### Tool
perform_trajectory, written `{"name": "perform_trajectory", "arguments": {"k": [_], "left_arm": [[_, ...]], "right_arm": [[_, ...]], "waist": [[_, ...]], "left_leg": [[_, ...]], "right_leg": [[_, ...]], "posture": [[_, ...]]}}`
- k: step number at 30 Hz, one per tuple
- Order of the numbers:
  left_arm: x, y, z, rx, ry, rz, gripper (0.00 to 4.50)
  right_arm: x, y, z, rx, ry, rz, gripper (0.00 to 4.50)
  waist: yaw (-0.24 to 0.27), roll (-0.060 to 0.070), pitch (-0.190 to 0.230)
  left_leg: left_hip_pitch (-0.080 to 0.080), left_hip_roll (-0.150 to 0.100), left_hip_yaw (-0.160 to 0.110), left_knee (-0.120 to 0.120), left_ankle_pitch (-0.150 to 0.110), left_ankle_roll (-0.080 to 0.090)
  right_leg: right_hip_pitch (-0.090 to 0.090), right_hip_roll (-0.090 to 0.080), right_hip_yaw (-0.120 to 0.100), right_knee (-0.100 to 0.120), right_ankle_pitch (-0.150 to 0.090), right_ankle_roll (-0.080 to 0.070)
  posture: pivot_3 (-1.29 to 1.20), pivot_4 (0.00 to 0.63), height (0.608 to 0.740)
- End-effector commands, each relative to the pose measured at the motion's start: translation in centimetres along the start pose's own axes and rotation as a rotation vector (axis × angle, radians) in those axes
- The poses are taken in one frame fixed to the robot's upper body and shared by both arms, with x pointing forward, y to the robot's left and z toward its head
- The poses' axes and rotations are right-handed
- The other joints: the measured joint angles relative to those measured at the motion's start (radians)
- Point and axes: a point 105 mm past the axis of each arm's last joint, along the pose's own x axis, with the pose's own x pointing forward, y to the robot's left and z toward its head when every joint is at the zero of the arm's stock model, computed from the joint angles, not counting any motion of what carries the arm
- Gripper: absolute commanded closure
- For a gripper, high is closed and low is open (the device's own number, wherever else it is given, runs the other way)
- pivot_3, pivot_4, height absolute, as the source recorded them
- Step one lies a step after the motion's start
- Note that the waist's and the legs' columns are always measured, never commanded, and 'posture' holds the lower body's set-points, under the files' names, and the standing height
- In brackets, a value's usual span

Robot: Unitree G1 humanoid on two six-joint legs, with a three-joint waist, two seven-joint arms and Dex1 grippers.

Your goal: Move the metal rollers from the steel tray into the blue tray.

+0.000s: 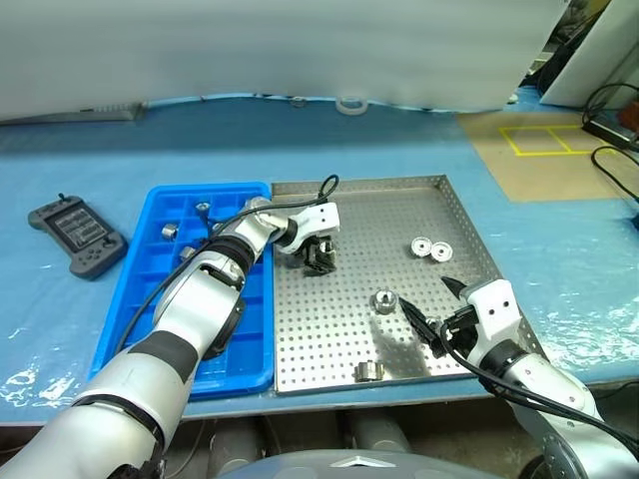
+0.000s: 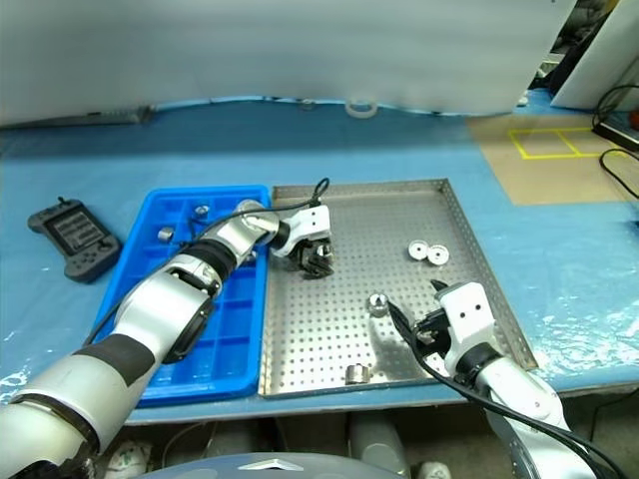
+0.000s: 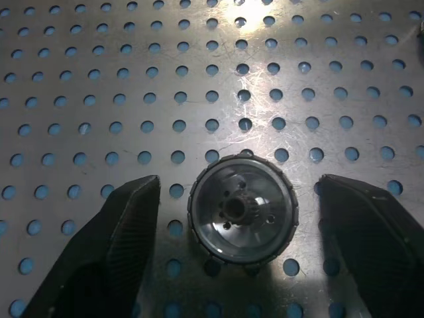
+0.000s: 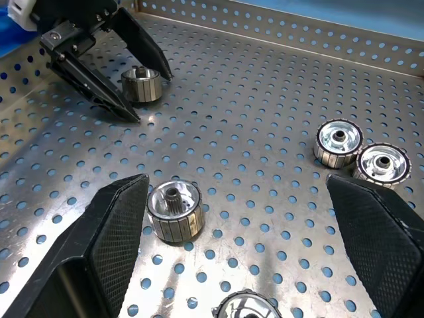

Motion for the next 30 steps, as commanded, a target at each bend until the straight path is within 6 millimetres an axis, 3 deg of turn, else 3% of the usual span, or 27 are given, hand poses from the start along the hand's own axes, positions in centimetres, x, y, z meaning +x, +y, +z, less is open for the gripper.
{"name": "perform_trajectory", "arguments": {"k": [1,7,15,19,21,24,30], "left_arm": [[0.5,-0.4,-0.2,0.027,0.011,-0.011,1.32],[0.3,-0.3,-0.7,0.018,0.026,-0.002,2.74],[0.1,-0.4,-1.1,0.019,0.022,-0.007,2.74],[-0.6,0.1,0.9,0.011,-0.087,-0.004,2.74],[-2.0,0.7,3.5,-0.002,-0.235,-0.022,2.74],[-4.2,1.3,5.6,0.018,-0.364,-0.027,2.74],[-8.8,1.1,6.1,0.050,-0.485,-0.010,2.74]], "right_arm": [[-0.2,-0.3,0.6,-0.026,-0.031,-0.008,0.00],[0.0,-0.1,0.3,-0.032,-0.029,-0.007,0.00],[0.4,-0.3,0.3,-0.041,-0.033,-0.006,0.00],[0.5,-0.2,0.6,-0.044,-0.044,0.007,0.00],[0.7,-0.2,1.1,-0.041,-0.062,0.024,0.00],[1.2,-0.1,2.0,-0.039,-0.092,0.055,0.00],[3.0,1.0,3.0,-0.087,-0.104,0.192,0.00]], "waist": [[-0.001,0.000,0.000],[-0.010,0.000,0.000],[-0.013,0.000,0.000],[-0.013,0.001,0.000],[-0.013,0.001,0.002],[-0.010,0.001,0.004],[0.000,0.002,0.004]], "left_leg": [[0.000,0.000,0.000,0.000,0.000,0.000],[0.000,-0.003,0.000,0.001,-0.001,0.001],[0.000,-0.003,-0.001,0.000,-0.001,0.001],[0.000,-0.003,-0.001,-0.001,-0.001,0.002],[0.000,-0.003,-0.001,-0.001,-0.001,0.002],[-0.003,-0.003,-0.001,-0.001,-0.001,0.002],[-0.002,-0.002,-0.001,-0.002,0.001,0.005]], "right_leg": [[0.001,0.000,-0.001,0.000,0.000,0.000],[0.002,-0.003,-0.001,-0.001,0.000,-0.001],[0.001,-0.003,-0.001,-0.001,0.000,-0.001],[0.001,-0.003,-0.002,-0.001,-0.001,-0.001],[0.001,-0.003,-0.001,-0.001,-0.001,-0.001],[-0.002,-0.003,-0.001,0.000,0.000,-0.001],[-0.002,-0.003,-0.002,0.002,-0.001,-0.003]], "posture": [[-0.55,0.150,0.740],[-0.54,0.150,0.740],[-0.53,0.150,0.740],[-0.51,0.150,0.740],[-0.49,0.150,0.740],[-0.46,0.150,0.740],[-0.33,0.150,0.740]]}}
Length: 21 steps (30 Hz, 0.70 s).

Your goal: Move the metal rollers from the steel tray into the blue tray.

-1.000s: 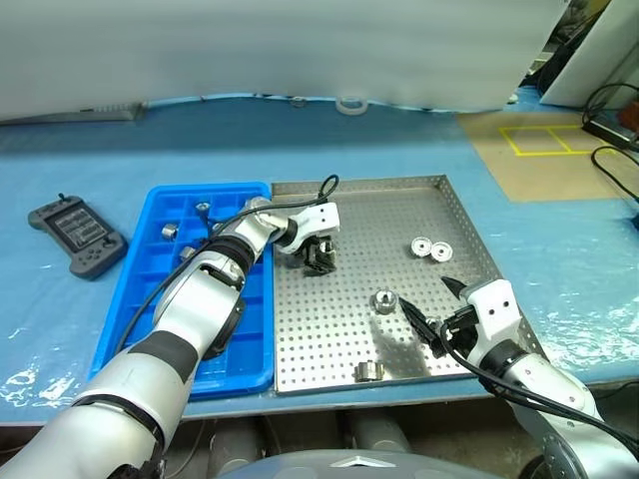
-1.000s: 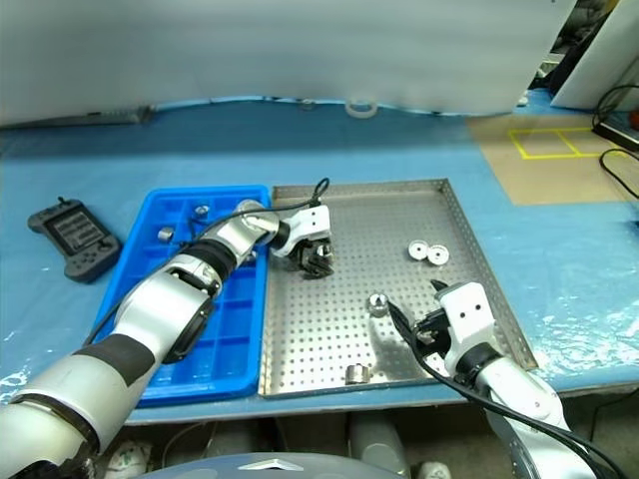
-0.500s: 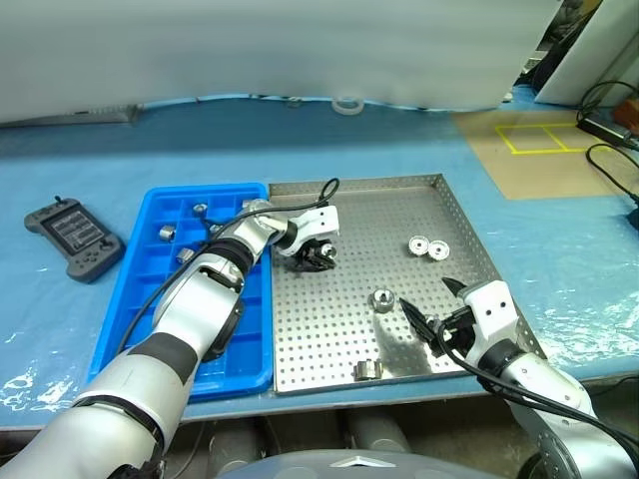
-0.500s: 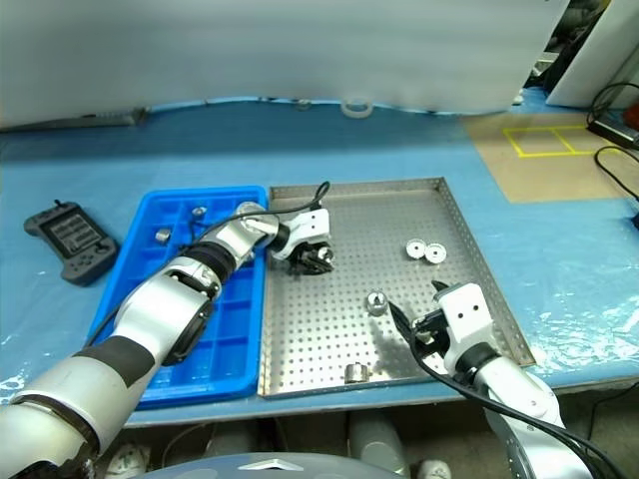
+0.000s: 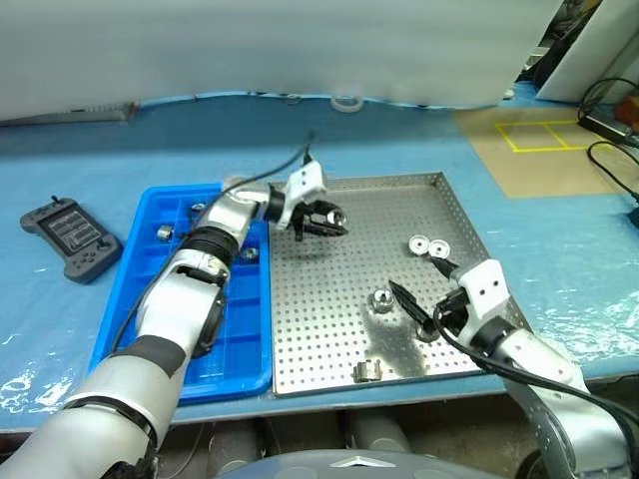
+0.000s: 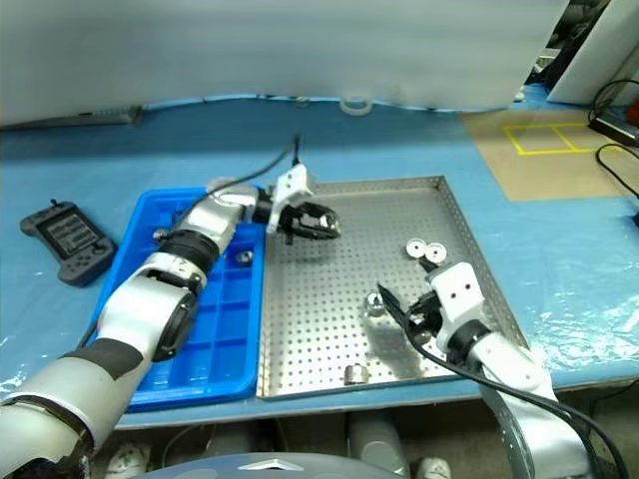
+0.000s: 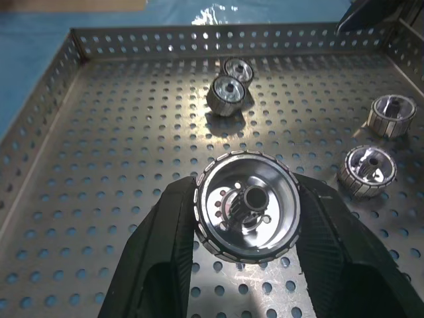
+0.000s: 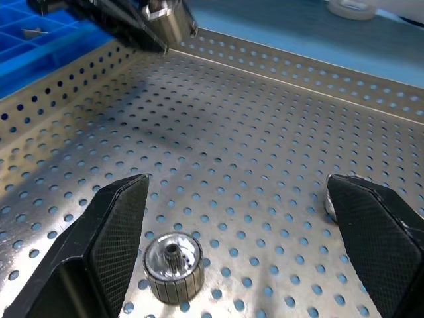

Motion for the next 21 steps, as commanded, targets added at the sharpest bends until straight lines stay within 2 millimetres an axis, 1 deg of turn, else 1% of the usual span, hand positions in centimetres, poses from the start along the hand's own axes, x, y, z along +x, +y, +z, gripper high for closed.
{"name": "perform_trajectory", "arguments": {"k": [1,4,7,11,15,17,21], "left_arm": [[-2.4,-0.5,1.8,0.017,-0.087,0.011,2.74],[-4.8,-1.1,2.0,0.010,-0.106,0.080,2.74],[-7.1,-1.9,1.3,-0.008,-0.091,0.190,2.74],[-10.1,-3.7,0.4,-0.061,-0.076,0.337,2.74],[-12.3,-5.7,-0.4,-0.115,-0.066,0.472,2.74],[-13.5,-6.7,-1.0,-0.151,-0.058,0.558,2.74],[-15.2,-7.9,-2.4,-0.198,-0.025,0.696,2.74]], "right_arm": [[0.8,0.5,1.0,-0.027,-0.024,0.092,0.00],[2.0,0.5,1.7,-0.049,-0.038,0.171,0.00],[3.3,0.7,2.3,-0.070,-0.048,0.261,0.00],[5.3,1.3,3.0,-0.102,-0.057,0.396,0.00],[7.1,2.3,3.5,-0.142,-0.064,0.524,0.00],[8.1,3.1,4.1,-0.163,-0.075,0.596,0.00],[9.7,4.3,4.6,-0.202,-0.087,0.685,0.00]], "waist": [[0.007,0.001,0.000],[0.035,0.001,0.002],[0.076,0.003,0.004],[0.133,0.004,0.005],[0.193,0.004,0.007],[0.213,0.003,0.008],[0.244,0.002,0.009]], "left_leg": [[0.000,0.000,0.000,-0.001,0.000,0.000],[0.000,0.000,0.000,-0.002,0.000,0.000],[0.000,0.001,0.000,-0.002,0.000,0.000],[0.001,0.001,0.000,-0.002,0.001,-0.002],[0.000,0.001,-0.001,-0.003,0.000,-0.007],[0.000,0.001,-0.002,-0.003,0.003,-0.011],[0.000,0.002,-0.004,-0.004,0.004,-0.013]], "right_leg": [[0.000,0.000,0.000,0.000,0.000,0.000],[0.000,0.000,-0.001,0.001,-0.001,-0.002],[0.000,0.000,-0.002,0.001,0.000,-0.003],[0.000,0.000,-0.004,0.002,-0.001,-0.007],[0.000,0.000,-0.007,0.002,-0.001,-0.007],[0.001,0.000,-0.008,0.003,-0.001,-0.007],[0.000,0.000,-0.010,0.004,-0.001,-0.007]], "posture": [[-0.29,0.150,0.740],[-0.18,0.150,0.740],[-0.07,0.150,0.740],[0.06,0.150,0.740],[0.20,0.150,0.740],[0.26,0.150,0.740],[0.33,0.150,0.740]]}}
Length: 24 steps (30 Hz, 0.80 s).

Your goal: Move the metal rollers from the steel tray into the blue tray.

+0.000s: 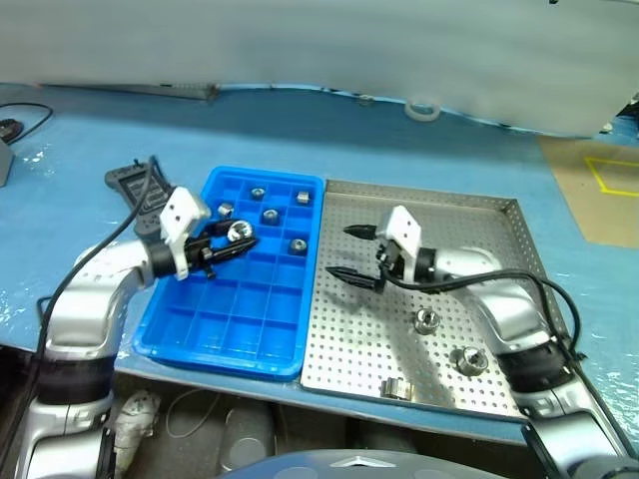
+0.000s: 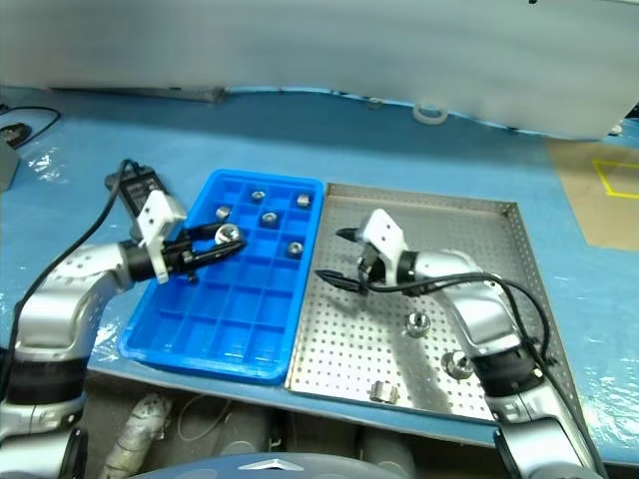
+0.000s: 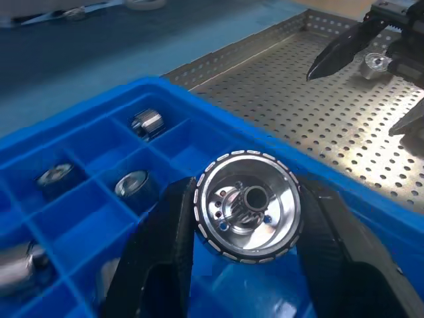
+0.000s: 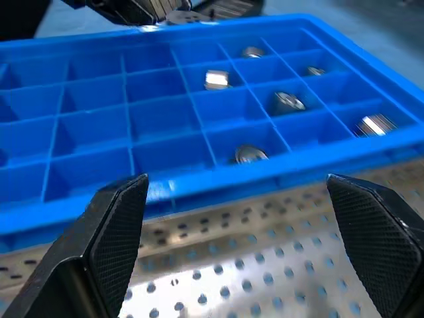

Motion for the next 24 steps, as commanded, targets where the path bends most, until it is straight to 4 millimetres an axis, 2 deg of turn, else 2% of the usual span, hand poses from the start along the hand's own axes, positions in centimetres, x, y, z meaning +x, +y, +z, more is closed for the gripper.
{"name": "perform_trajectory", "arguments": {"k": [1,7,12,18,24], "left_arm": [[-1.7,0.5,0.6,0.013,-0.025,0.131,2.74],[-2.3,0.6,-0.9,-0.039,-0.003,0.245,2.74],[-2.1,3.1,-3.3,-0.096,0.041,0.392,2.74],[-2.0,4.1,-5.3,-0.137,0.089,0.429,2.74],[-0.6,3.5,-6.5,-0.140,0.122,0.362,2.74]], "right_arm": [[1.4,0.3,1.0,-0.058,-0.025,0.083,0.00],[2.6,0.7,1.9,-0.077,-0.040,0.146,0.00],[1.9,0.6,1.7,-0.075,-0.023,0.135,0.00],[0.9,0.2,1.1,-0.066,0.007,0.089,0.00],[0.2,0.3,0.6,-0.051,0.023,0.047,0.00]], "waist": [[0.018,-0.001,0.001],[0.057,-0.004,0.003],[0.072,-0.005,0.003],[0.071,-0.008,0.003],[0.064,-0.007,0.002]], "left_leg": [[0.000,0.000,-0.001,0.000,0.000,-0.001],[0.000,0.001,-0.004,-0.001,0.003,-0.005],[0.001,0.001,-0.006,-0.001,0.005,-0.008],[0.002,0.004,-0.009,-0.002,0.007,-0.012],[0.006,0.004,-0.009,-0.005,0.010,-0.016]], "right_leg": [[0.000,0.000,-0.001,0.000,0.000,0.000],[0.000,0.002,-0.002,0.003,0.000,0.000],[0.000,0.003,-0.002,0.005,0.000,0.001],[-0.001,0.007,-0.002,0.008,0.001,0.004],[-0.001,0.007,-0.002,0.010,0.000,0.004]], "posture": [[0.35,0.150,0.740],[0.37,0.150,0.740],[0.35,0.150,0.740],[0.29,0.150,0.740],[0.24,0.150,0.740]]}}
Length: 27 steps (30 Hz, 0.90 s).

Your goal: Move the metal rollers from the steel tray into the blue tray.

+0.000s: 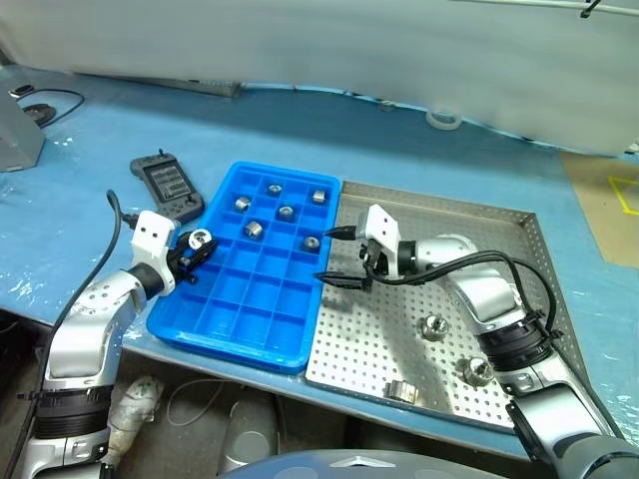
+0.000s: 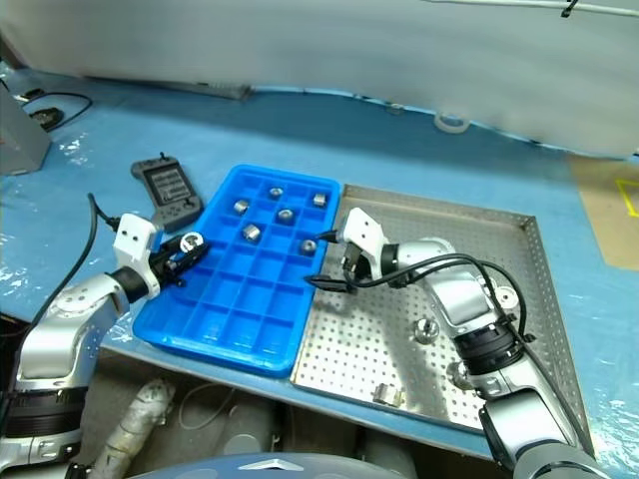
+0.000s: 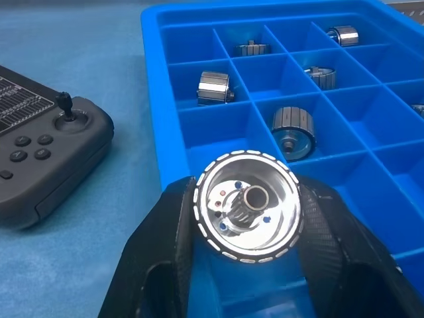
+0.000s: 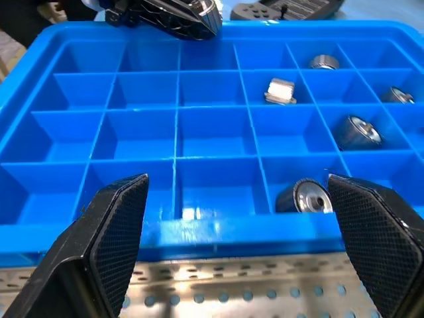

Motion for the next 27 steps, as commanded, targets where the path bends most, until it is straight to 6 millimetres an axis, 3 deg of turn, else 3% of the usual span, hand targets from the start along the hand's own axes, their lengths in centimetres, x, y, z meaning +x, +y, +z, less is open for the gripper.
{"name": "perform_trajectory", "arguments": {"k": [1,3,8,16,22,27], "left_arm": [[0.7,-0.6,-1.4,-0.023,0.051,-0.035,2.74],[0.9,-0.6,-1.5,-0.036,0.058,-0.041,2.74],[1.0,-0.6,-1.5,-0.029,0.093,-0.074,1.21],[1.6,-0.5,1.7,0.027,0.012,-0.142,1.21],[2.4,-4.2,5.9,0.038,-0.126,-0.421,1.21],[5.4,-7.2,7.0,0.082,-0.117,-0.619,1.21]], "right_arm": [[-0.7,0.0,1.1,-0.034,-0.027,-0.030,0.00],[-0.8,0.1,1.0,-0.029,-0.026,-0.039,0.00],[-1.0,0.1,0.8,-0.021,-0.023,-0.061,0.00],[-1.4,0.0,0.3,-0.009,-0.020,-0.099,0.00],[-3.2,-0.7,0.1,0.008,-0.020,-0.202,0.00],[-6.0,-0.5,0.0,0.032,-0.011,-0.347,0.00]], "waist": [[0.000,0.001,0.000],[0.001,0.002,0.000],[0.000,0.002,0.000],[-0.006,0.001,0.000],[-0.017,-0.005,-0.003],[-0.056,-0.007,-0.004]], "left_leg": [[0.001,0.000,0.000,0.000,0.000,0.000],[0.002,0.000,0.000,0.000,0.000,0.000],[0.007,0.000,0.000,0.000,0.000,0.000],[0.009,0.000,0.001,-0.004,0.001,-0.002],[0.000,-0.001,0.001,-0.004,0.002,-0.003],[-0.002,-0.002,0.002,-0.003,0.002,-0.003]], "right_leg": [[0.000,0.000,0.000,0.000,-0.001,-0.001],[0.001,0.000,0.000,0.000,-0.001,0.000],[0.001,0.000,0.002,0.000,-0.002,0.000],[0.001,0.001,0.003,0.000,-0.003,0.001],[-0.003,0.002,0.002,0.001,-0.001,0.004],[-0.004,0.002,0.004,0.002,0.000,0.005]], "posture": [[0.24,0.150,0.740],[0.24,0.150,0.740],[0.21,0.150,0.740],[0.17,0.150,0.740],[0.03,0.150,0.740],[-0.13,0.150,0.740]]}}
